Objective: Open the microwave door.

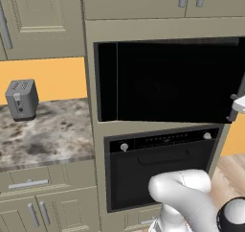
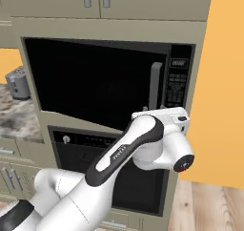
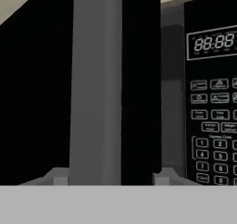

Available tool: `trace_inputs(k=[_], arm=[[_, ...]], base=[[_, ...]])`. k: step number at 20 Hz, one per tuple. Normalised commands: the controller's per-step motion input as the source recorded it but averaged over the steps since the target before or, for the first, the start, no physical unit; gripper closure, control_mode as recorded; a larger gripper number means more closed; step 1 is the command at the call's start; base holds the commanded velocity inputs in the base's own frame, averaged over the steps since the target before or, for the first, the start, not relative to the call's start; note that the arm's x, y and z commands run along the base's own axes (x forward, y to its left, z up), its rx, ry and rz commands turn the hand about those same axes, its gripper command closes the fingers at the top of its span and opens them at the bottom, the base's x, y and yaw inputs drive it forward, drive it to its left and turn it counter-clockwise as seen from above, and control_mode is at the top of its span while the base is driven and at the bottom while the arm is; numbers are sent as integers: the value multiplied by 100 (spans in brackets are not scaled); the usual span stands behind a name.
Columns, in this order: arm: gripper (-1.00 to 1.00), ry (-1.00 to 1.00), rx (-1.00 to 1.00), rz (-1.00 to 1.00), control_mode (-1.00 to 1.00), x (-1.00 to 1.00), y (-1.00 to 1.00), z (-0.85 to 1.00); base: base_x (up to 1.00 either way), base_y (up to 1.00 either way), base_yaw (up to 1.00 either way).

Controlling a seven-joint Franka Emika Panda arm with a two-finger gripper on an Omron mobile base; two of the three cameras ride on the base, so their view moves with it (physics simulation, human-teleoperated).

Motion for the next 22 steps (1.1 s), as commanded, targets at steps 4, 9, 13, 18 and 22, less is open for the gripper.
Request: trace_inputs(k=[4, 9, 13, 18, 22], arm=[[100, 0, 0, 0, -100, -99, -50, 44], [-100, 0, 0, 0, -100, -86, -42, 53], [-100, 0, 0, 5, -100, -57, -41, 69], [-100, -3, 3, 9, -100, -50, -54, 83], [-100, -3, 4, 10, -100, -68, -67, 79]], base=[[0, 0, 0], [0, 0, 0], [0, 0, 0], [0, 0, 0], [0, 0, 0]])
